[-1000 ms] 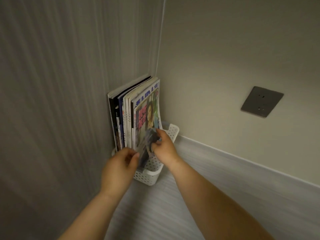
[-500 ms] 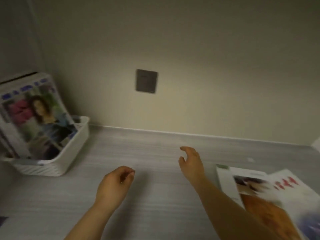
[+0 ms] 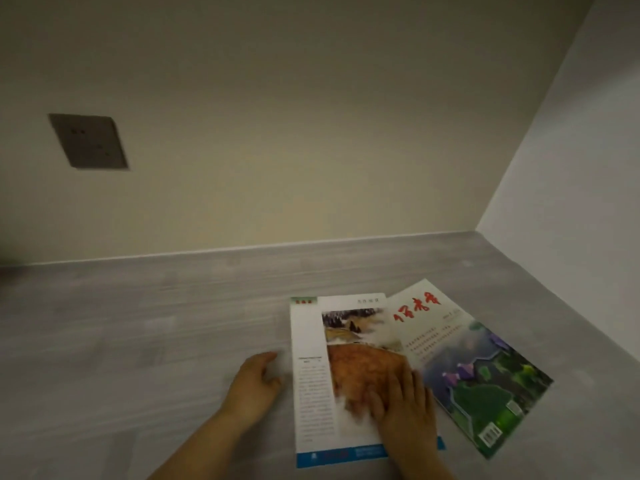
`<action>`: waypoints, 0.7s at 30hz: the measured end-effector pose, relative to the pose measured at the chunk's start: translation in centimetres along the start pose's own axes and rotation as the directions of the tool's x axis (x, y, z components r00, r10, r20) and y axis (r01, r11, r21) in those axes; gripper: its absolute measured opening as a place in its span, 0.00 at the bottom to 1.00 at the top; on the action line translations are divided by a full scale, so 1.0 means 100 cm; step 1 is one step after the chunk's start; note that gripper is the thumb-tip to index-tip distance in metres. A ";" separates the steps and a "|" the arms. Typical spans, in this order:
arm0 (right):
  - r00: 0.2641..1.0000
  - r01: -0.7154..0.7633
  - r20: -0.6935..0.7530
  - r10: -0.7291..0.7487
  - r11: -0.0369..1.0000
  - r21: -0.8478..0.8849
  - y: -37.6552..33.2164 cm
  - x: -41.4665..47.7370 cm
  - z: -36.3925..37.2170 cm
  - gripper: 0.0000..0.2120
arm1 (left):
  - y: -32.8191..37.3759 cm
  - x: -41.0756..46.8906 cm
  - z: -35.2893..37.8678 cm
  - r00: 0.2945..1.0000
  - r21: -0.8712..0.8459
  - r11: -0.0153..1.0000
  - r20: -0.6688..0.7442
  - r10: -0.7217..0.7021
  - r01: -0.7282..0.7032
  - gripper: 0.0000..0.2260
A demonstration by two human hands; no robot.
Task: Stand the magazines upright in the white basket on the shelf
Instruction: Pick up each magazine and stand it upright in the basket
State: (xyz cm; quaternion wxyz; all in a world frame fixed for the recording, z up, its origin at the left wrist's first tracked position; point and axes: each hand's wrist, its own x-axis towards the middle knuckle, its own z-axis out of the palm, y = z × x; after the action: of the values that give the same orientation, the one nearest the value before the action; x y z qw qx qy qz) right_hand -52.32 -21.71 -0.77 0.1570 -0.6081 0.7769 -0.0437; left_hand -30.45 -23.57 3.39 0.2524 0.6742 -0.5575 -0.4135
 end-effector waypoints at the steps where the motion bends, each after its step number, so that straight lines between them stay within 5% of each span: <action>1: 1.000 -0.004 -0.002 0.004 1.000 0.003 0.001 0.002 -0.001 0.53 | 0.005 0.006 0.003 1.000 -0.042 0.999 -0.023 -0.016 0.015 0.20; 5: 1.000 0.003 0.019 -0.002 0.998 -0.062 0.004 0.004 0.006 0.63 | 0.017 0.031 0.008 0.985 -0.301 0.941 -0.027 -0.173 0.157 0.21; 9: 0.999 0.025 0.042 -0.023 0.998 -0.049 0.006 0.006 0.006 0.60 | 0.026 0.047 0.018 0.961 -0.545 0.800 0.036 -0.275 0.249 0.22; 13: 0.999 0.030 0.031 -0.028 0.998 -0.057 0.006 0.008 0.007 0.61 | 0.035 0.055 0.018 0.945 -0.646 0.704 0.086 -0.317 0.295 0.07; 18: 0.999 0.029 0.020 -0.028 0.998 -0.051 0.007 0.009 0.009 0.60 | 0.067 0.058 0.038 0.978 -0.508 0.836 0.136 -0.159 0.207 0.13; 21: 0.999 0.036 0.023 -0.036 0.999 -0.029 0.007 0.008 0.009 0.42 | 0.076 0.058 0.046 0.991 -0.342 0.930 0.056 -0.120 0.132 0.17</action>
State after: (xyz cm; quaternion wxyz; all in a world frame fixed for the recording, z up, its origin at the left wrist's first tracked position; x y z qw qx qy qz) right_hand -52.90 -22.15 -1.97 0.1558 -0.6248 0.7646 -0.0284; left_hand -38.24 -30.52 5.38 0.3300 0.6467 -0.4363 -0.5315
